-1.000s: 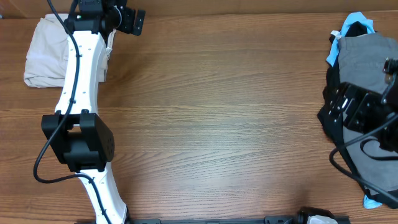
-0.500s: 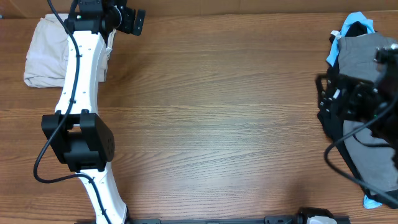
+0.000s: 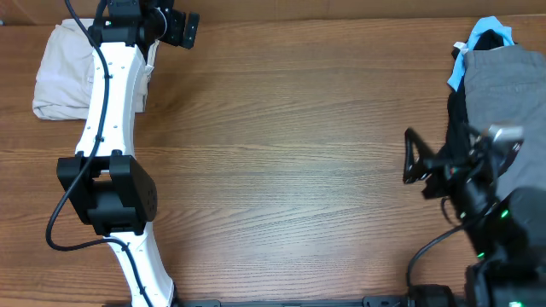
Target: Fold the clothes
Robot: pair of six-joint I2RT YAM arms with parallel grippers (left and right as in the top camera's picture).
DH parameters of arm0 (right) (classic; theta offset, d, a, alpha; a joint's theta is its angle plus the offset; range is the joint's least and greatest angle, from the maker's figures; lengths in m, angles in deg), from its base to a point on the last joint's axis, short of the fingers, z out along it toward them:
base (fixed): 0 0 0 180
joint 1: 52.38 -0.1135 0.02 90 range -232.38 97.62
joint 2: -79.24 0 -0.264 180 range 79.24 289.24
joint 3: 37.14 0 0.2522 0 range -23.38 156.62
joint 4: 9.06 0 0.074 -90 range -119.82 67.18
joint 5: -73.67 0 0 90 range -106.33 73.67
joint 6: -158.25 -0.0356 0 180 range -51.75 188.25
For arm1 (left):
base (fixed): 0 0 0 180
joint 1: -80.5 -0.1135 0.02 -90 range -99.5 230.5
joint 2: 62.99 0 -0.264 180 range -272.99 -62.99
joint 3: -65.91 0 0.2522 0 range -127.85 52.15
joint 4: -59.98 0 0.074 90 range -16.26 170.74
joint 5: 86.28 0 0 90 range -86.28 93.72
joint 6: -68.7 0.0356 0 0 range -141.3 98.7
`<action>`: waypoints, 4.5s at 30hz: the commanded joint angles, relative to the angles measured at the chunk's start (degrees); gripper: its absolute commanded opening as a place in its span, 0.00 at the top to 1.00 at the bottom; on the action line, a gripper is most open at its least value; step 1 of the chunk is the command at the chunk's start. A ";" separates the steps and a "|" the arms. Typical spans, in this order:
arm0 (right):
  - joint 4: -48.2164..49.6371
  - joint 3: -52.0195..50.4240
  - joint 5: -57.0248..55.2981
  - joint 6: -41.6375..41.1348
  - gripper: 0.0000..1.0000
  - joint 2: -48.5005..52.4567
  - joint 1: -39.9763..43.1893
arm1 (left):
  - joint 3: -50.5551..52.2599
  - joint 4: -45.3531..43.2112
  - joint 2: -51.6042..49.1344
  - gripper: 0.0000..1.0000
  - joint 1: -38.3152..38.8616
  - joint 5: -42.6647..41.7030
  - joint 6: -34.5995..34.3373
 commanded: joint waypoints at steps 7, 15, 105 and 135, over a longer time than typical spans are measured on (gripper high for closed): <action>15.37 -24.13 0.83 -0.15 0.00 -16.33 -0.98 | 0.09 -0.09 -0.52 0.00 -0.22 -0.44 -0.83; 19.39 -34.95 -3.02 -0.13 0.00 -23.08 -0.98 | 0.09 -0.09 -0.52 0.00 -0.24 -0.44 -0.83; 19.58 -43.80 -6.47 0.07 0.00 -31.69 -1.01 | 5.62 12.41 39.85 0.00 1.51 7.78 3.37; 19.58 -43.80 -6.49 0.07 0.00 -31.69 -1.01 | 117.28 -67.58 102.42 0.00 -4.59 -12.44 -3.85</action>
